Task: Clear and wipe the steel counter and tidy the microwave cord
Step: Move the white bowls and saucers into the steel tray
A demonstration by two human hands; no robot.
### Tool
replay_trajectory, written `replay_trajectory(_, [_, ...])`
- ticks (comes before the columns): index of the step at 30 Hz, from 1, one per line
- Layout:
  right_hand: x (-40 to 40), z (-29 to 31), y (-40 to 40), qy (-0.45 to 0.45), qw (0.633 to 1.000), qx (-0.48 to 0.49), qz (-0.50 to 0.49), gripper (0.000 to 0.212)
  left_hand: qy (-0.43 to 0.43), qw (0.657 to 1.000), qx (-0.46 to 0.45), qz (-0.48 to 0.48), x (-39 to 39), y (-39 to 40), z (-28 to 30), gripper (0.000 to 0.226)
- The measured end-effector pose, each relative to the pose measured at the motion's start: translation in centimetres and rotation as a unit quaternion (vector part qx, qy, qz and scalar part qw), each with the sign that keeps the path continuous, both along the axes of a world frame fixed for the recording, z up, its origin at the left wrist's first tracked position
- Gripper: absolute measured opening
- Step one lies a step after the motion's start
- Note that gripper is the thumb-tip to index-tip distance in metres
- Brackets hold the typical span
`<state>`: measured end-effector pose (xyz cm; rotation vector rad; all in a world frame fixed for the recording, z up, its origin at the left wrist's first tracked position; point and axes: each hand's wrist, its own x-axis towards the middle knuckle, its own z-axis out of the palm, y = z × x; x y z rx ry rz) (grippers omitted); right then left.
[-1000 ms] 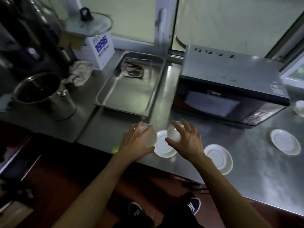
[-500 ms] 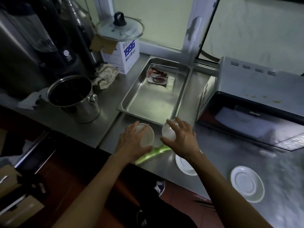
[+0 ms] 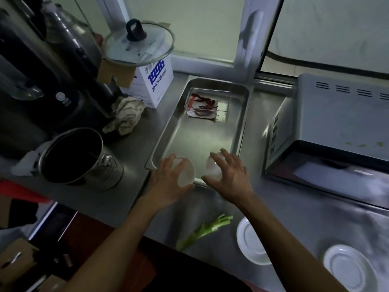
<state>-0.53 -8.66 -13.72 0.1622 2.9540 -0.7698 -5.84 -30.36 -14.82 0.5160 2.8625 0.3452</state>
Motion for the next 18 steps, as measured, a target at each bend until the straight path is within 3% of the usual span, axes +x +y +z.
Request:
replay_trajectory(10, [-5.4,-1.6,0.9,-0.02,0.999,-0.003,-0.031,0.085,-0.073,0.996,-0.033,-0.023,-7.8,2.6,-1.8,0.091])
replay_trajectory(18, [-11.1,-3.3,2.3,-0.041,0.997,-0.003,-0.07,0.087,-0.097,0.994,-0.004,-0.049,-15.9,4.9,-3.8,0.093])
